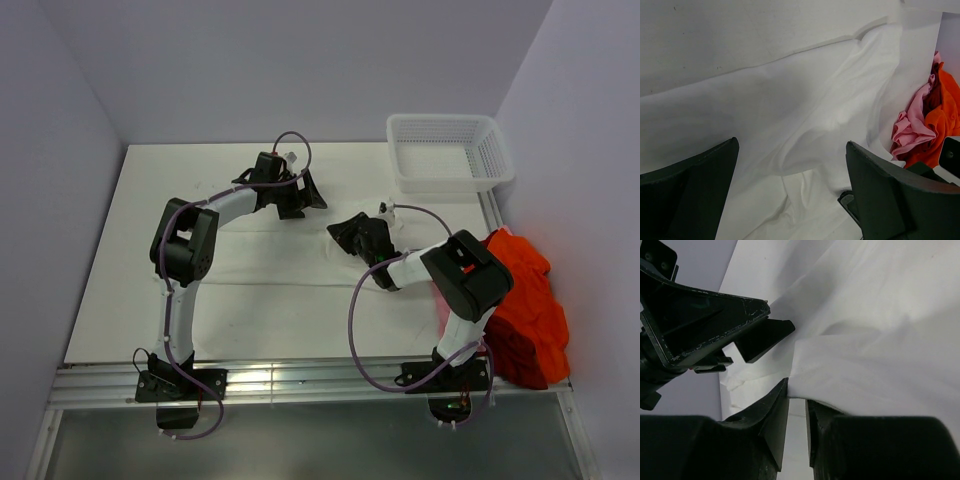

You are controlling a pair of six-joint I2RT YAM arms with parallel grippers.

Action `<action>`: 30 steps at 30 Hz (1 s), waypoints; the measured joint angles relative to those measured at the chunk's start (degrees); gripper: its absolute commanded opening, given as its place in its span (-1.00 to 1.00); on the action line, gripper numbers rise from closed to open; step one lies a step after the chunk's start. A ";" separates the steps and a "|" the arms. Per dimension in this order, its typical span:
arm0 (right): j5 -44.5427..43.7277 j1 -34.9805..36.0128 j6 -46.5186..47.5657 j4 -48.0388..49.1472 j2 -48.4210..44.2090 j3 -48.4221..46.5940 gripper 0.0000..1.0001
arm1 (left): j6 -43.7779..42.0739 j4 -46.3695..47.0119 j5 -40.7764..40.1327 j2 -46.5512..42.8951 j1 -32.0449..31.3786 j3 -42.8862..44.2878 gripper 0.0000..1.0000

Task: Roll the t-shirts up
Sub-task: Fold the tshirt

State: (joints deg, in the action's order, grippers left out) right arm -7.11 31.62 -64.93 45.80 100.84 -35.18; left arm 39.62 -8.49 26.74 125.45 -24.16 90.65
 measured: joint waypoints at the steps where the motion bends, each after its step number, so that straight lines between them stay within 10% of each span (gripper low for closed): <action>1: 0.15 0.00 -0.37 0.04 0.00 0.00 -0.52 | 0.02 0.00 0.02 0.00 0.00 0.00 0.87; 20: 2.47 -0.15 -9.94 -7.13 -1.49 -0.15 -0.76 | 0.00 -0.02 0.46 0.00 0.04 0.02 0.87; 30: 4.13 -0.15 -11.41 -10.29 -2.19 1.18 -0.03 | 0.00 -0.39 0.55 0.00 0.09 0.15 0.87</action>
State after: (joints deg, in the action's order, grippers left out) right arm -2.98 31.46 -76.34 35.51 98.65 -34.00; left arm 39.62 -8.88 27.29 125.45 -24.08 90.80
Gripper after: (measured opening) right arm 0.433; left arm 0.939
